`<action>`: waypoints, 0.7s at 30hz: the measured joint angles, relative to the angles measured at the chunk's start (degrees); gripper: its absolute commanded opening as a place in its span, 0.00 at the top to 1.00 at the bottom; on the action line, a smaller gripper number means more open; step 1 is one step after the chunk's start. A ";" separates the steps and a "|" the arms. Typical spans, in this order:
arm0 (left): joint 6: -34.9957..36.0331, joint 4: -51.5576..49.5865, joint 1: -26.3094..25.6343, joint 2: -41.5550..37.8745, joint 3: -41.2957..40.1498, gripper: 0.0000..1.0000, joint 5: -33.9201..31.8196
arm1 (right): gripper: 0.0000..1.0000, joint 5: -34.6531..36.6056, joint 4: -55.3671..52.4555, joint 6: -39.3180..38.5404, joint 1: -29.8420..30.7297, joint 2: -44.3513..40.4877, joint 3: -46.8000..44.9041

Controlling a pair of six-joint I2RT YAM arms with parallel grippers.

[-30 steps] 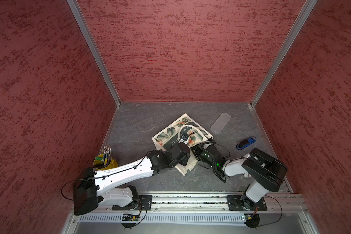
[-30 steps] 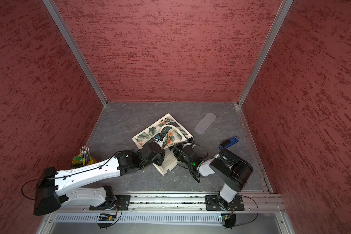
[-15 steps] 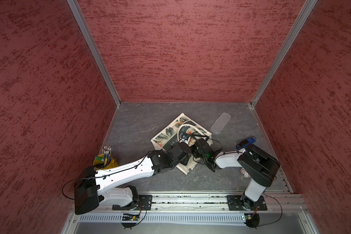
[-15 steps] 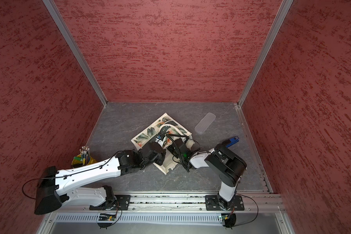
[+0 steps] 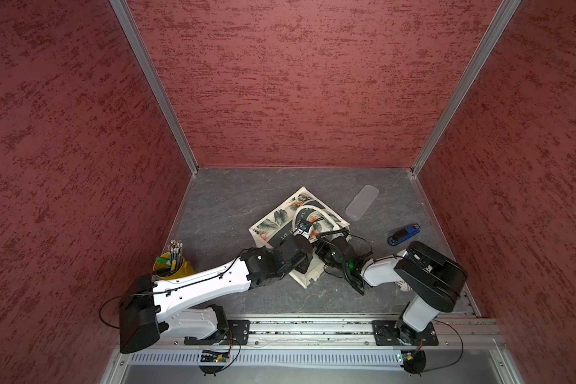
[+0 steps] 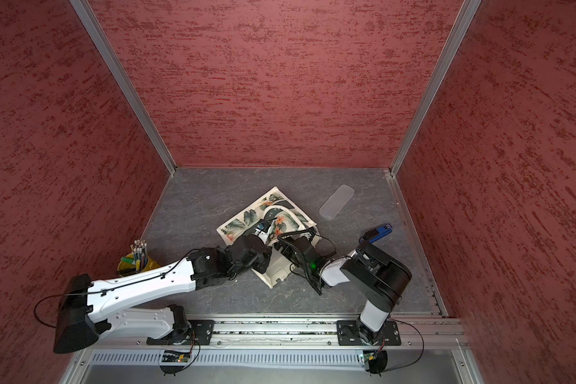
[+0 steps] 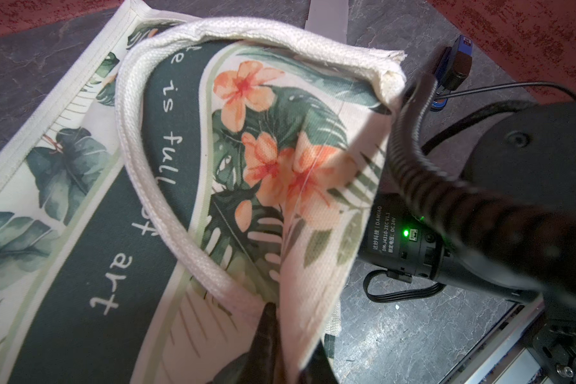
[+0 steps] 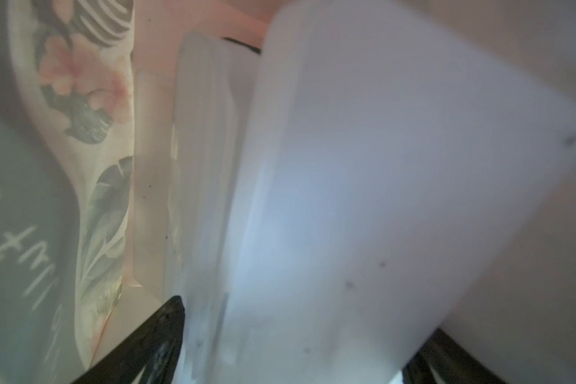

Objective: Take out the pencil case from the canvas bag
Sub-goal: Pick up the pencil case from the canvas bag.

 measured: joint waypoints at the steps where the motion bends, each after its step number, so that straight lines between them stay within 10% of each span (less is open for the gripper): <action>1: 0.02 0.00 0.00 0.00 0.00 1.00 0.00 | 0.08 -0.04 1.03 0.02 0.00 -0.07 -0.72; 21: -0.02 -0.15 -0.02 -2.34 -0.98 1.00 -0.24 | 0.30 -0.59 5.29 -1.49 0.00 -8.46 -7.04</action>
